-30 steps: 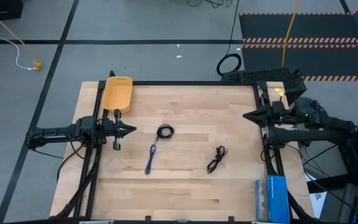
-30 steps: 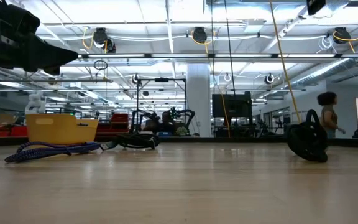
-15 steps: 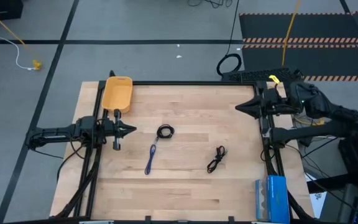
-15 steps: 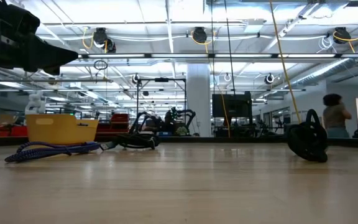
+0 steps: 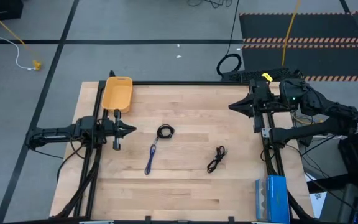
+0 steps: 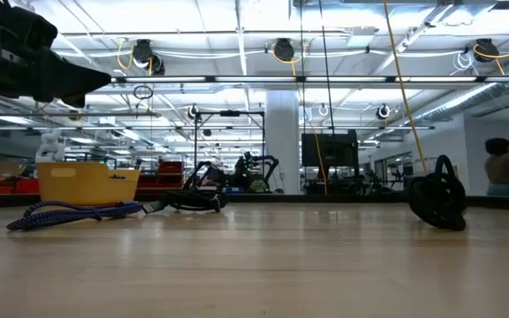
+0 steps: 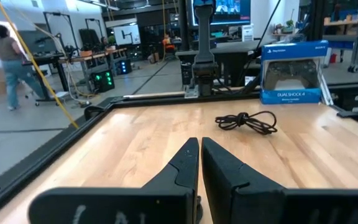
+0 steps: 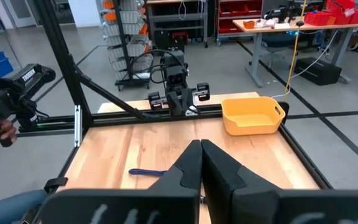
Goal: Pick and place USB-C Cables
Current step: Put the right black charger cable into the yellow bin
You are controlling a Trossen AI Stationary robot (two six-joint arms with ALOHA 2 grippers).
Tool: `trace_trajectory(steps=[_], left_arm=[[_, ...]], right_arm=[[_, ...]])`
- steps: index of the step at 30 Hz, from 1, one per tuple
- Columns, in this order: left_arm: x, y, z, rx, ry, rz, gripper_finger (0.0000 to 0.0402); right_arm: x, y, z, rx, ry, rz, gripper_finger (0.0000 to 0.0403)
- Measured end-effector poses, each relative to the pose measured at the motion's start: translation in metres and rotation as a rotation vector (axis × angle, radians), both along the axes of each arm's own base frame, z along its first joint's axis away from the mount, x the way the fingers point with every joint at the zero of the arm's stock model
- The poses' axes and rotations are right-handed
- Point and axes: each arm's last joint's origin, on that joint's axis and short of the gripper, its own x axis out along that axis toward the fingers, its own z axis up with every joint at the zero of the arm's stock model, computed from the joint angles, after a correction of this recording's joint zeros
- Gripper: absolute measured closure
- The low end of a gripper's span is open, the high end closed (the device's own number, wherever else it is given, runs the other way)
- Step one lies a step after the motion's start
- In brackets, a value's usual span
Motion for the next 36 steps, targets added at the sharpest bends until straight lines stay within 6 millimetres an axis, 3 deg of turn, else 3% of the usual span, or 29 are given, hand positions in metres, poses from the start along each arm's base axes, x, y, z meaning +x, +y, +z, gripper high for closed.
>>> trace_trajectory(steps=[10,16,19,28,36], left_arm=[[0.000,0.000,0.000,-0.103,-0.008,-0.003,0.0378],[-0.002,-0.001,0.020,-0.150,-0.211,-0.042,0.0378],[-0.004,-0.001,0.030,-0.160,-0.225,-0.052,0.0378],[-0.008,-0.001,0.092,-0.208,-0.113,-0.045,0.0378],[-0.003,-0.001,0.168,-0.188,-0.014,-0.035,0.0378]], right_arm=[[0.000,0.000,-0.001,-0.001,0.001,0.000,0.0403],[0.000,0.000,-0.001,-0.001,0.001,0.000,0.0403],[0.000,0.000,-0.001,-0.001,0.001,0.000,0.0403],[0.002,0.000,-0.002,-0.001,0.007,0.000,0.0403],[0.006,-0.001,-0.004,0.000,0.020,-0.001,0.0403]])
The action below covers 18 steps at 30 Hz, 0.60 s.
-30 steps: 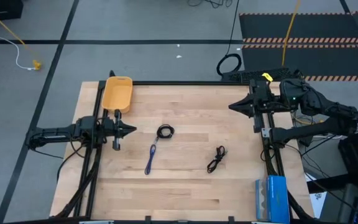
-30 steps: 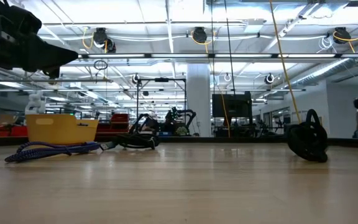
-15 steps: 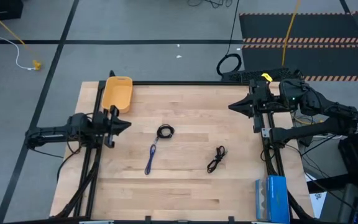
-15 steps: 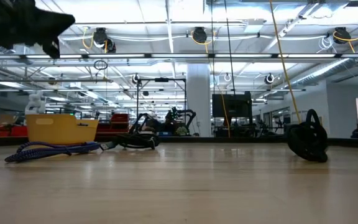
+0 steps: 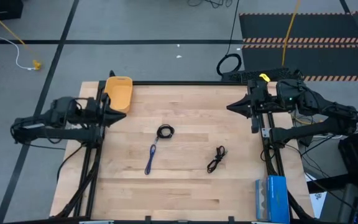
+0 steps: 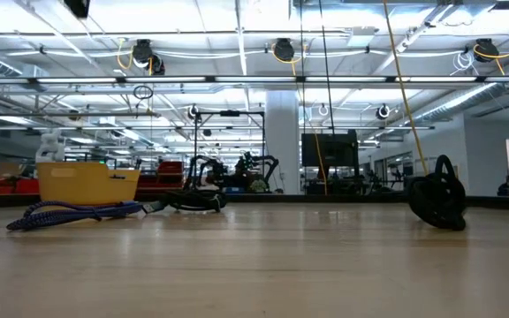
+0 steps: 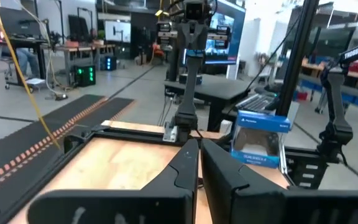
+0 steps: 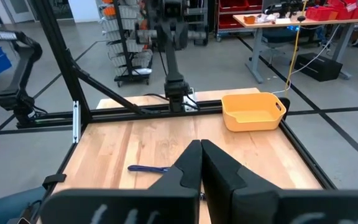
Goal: Pick and place USB-C Cables
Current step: Put the right black charger cable into the yellow bin
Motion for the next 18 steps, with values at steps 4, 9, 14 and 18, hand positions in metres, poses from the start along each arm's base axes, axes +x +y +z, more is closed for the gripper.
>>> trace_trajectory(steps=[4,9,14,18], left_arm=[[0.005,0.000,0.039,0.061,0.019,0.001,0.0378],[0.011,0.001,0.079,0.124,0.047,0.000,0.0378],[0.018,0.001,0.107,0.130,0.123,-0.005,0.0378],[0.027,0.002,0.109,0.125,0.181,-0.009,0.0378]], right_arm=[[0.004,0.000,-0.004,-0.004,0.007,-0.002,0.0403],[0.010,-0.001,-0.013,-0.005,-0.013,-0.002,0.0403],[0.016,-0.001,-0.024,0.000,-0.018,-0.004,0.0403],[0.021,-0.002,-0.036,0.002,-0.023,-0.001,0.0403]])
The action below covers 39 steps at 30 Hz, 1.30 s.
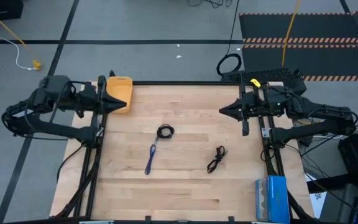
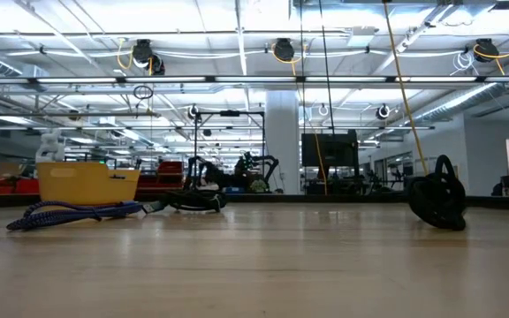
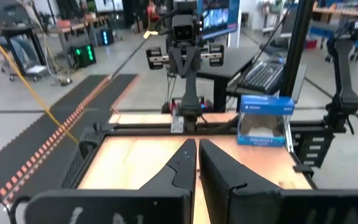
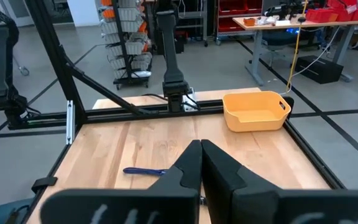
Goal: Pick and place USB-C Cables
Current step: Put the right black charger cable into the yellow bin
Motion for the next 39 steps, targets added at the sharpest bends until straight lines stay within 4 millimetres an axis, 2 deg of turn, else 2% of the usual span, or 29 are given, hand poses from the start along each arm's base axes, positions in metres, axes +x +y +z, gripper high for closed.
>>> trace_trajectory(steps=[10,16,23,28,34,39], left_arm=[[0.032,0.001,-0.033,-0.011,0.160,-0.008,0.0378],[0.056,-0.005,-0.052,0.005,0.189,-0.053,0.0378],[0.084,-0.014,-0.089,0.026,0.210,-0.104,0.0378],[0.094,-0.017,-0.108,0.043,0.250,-0.088,0.0378],[0.096,-0.017,-0.110,0.056,0.250,-0.084,0.0378],[0.095,-0.017,-0.108,0.057,0.240,-0.084,0.0378]], right_arm=[[0.013,-0.001,-0.034,0.067,-0.037,-0.013,0.0403],[0.014,-0.001,-0.038,0.091,-0.037,-0.015,0.0403],[0.020,0.011,-0.042,0.096,-0.005,0.037,0.0403],[0.021,0.016,-0.044,0.087,0.010,0.025,0.0403],[0.015,0.016,-0.028,0.066,0.084,0.025,0.0403],[0.016,0.016,-0.004,0.060,0.156,0.023,0.0403]])
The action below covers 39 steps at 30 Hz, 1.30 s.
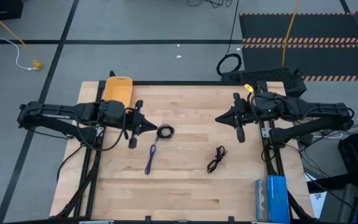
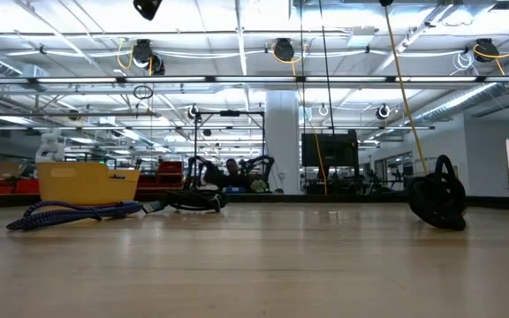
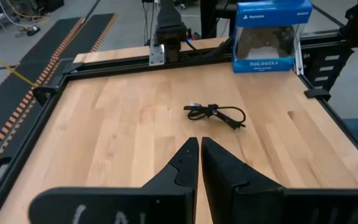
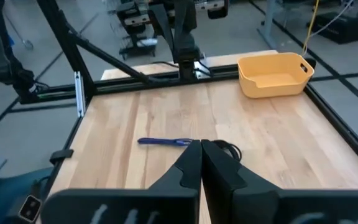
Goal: Pick and place USB-C Cables
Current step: Put the right black charger cable into the yellow bin
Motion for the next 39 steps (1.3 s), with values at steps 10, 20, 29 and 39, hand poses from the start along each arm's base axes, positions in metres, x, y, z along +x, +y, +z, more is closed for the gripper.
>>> trace_trajectory(steps=[10,20,29,39], left_arm=[[0.000,0.000,0.000,0.001,0.001,0.000,0.0378],[0.000,0.000,0.000,0.001,0.001,0.000,0.0378],[0.000,0.000,0.000,0.000,0.002,0.001,0.0378],[0.000,0.000,0.000,0.000,0.002,0.001,0.0378]], right_arm=[[0.026,0.000,0.035,0.003,0.250,-0.005,0.0403],[0.051,-0.001,0.048,0.019,0.550,-0.024,0.0403],[0.060,0.002,0.039,0.075,0.829,0.037,0.0403],[0.071,0.013,0.008,-0.004,0.980,0.172,0.0401]])
